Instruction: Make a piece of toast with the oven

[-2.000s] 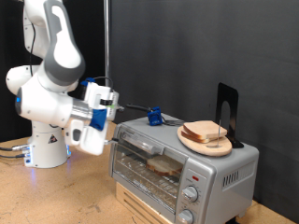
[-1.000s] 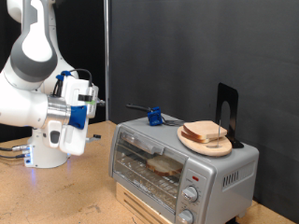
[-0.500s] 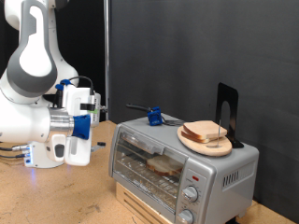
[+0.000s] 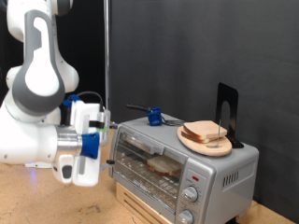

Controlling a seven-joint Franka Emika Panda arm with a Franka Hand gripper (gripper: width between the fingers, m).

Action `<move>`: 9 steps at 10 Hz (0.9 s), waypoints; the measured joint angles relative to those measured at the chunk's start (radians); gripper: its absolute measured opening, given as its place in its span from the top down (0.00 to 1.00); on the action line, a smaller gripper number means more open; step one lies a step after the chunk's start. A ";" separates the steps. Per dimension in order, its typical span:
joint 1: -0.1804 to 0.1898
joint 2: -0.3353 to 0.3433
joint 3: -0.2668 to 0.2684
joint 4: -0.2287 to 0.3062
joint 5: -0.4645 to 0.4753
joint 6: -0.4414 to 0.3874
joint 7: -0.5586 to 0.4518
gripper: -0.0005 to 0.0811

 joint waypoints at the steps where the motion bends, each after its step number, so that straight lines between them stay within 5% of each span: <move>1: 0.000 0.054 0.007 0.058 -0.002 -0.019 0.015 0.00; 3: 0.000 0.144 0.020 0.154 0.023 -0.014 0.066 0.00; 6: -0.001 0.157 0.022 0.164 0.039 -0.029 0.076 0.00; 9: 0.004 0.269 0.043 0.288 0.099 0.041 0.132 0.00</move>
